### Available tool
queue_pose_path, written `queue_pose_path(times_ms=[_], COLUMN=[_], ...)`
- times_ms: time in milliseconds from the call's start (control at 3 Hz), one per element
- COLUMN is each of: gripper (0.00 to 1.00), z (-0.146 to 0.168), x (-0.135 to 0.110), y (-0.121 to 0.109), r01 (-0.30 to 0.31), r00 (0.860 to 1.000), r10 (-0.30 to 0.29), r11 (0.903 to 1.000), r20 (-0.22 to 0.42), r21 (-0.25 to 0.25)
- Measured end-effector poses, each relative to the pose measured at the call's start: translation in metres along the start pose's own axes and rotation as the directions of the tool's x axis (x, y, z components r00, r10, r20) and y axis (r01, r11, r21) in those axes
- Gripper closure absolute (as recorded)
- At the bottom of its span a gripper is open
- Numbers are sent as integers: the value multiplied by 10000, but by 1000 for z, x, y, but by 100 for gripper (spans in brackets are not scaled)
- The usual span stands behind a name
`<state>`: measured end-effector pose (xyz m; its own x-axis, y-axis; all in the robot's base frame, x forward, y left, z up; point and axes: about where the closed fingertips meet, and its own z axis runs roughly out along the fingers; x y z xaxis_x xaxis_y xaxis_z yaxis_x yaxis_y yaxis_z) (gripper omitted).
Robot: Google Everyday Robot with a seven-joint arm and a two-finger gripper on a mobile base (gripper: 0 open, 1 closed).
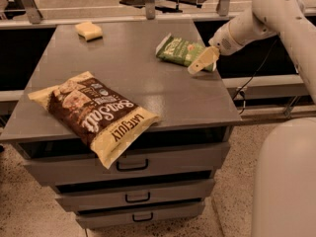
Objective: Move green jalapeno chip bag near brown chip bag
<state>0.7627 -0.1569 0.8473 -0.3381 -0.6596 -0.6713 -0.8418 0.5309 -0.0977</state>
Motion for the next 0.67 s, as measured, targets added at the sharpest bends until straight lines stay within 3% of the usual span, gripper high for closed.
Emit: queue_pose_path(times_ms=[667], gripper=[61], z=[-18], x=[-8], y=[-2], r01=[97], r00=[9992], r10=[-104], r11=[9998], r20=[386], r21=[201])
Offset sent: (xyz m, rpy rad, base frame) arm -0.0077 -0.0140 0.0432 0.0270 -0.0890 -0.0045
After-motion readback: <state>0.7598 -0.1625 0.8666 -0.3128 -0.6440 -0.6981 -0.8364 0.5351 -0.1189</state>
